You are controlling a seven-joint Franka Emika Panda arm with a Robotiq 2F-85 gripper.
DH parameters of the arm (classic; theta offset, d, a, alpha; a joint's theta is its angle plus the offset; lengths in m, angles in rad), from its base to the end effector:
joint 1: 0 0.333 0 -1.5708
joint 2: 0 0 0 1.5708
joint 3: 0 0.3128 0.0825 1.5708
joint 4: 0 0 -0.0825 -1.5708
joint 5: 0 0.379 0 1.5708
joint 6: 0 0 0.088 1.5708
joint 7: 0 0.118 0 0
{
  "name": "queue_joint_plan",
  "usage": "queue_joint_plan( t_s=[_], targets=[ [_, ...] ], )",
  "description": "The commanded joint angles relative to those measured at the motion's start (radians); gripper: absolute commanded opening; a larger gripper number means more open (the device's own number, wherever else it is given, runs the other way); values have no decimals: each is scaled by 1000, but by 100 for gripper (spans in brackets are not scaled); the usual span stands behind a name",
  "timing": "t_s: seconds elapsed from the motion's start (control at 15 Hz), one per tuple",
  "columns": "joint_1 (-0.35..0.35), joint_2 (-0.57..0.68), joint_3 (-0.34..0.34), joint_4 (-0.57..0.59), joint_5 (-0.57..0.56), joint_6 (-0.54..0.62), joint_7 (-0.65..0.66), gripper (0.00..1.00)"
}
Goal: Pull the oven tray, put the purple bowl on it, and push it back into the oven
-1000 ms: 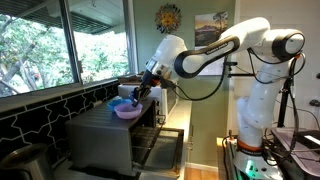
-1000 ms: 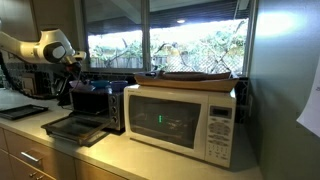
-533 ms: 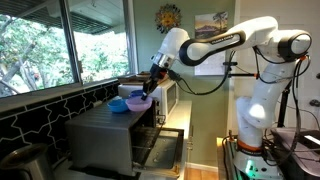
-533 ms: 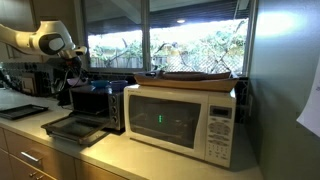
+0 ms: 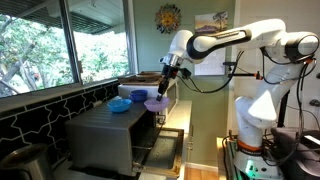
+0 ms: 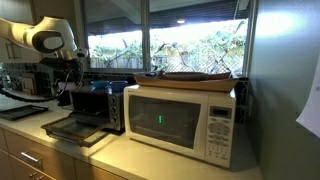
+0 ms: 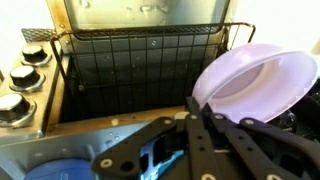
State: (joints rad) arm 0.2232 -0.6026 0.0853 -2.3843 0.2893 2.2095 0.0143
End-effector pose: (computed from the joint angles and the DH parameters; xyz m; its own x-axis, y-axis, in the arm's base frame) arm 0.3841 0.1406 0.5681 0.9134 0.1038 0.3935 0.2102 -0.9483 -0.2379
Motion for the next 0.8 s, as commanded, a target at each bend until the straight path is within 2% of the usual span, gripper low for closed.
queue_joint_plan(
  t_s=[0.0,0.33,0.73],
  targets=[
    [-5,-59,-7,-99,5,-17,-30,1],
    [-50,-72,19,-204,-15,73,34,1],
    [-123,-38,81,-270,-28,276,225,1]
  ],
)
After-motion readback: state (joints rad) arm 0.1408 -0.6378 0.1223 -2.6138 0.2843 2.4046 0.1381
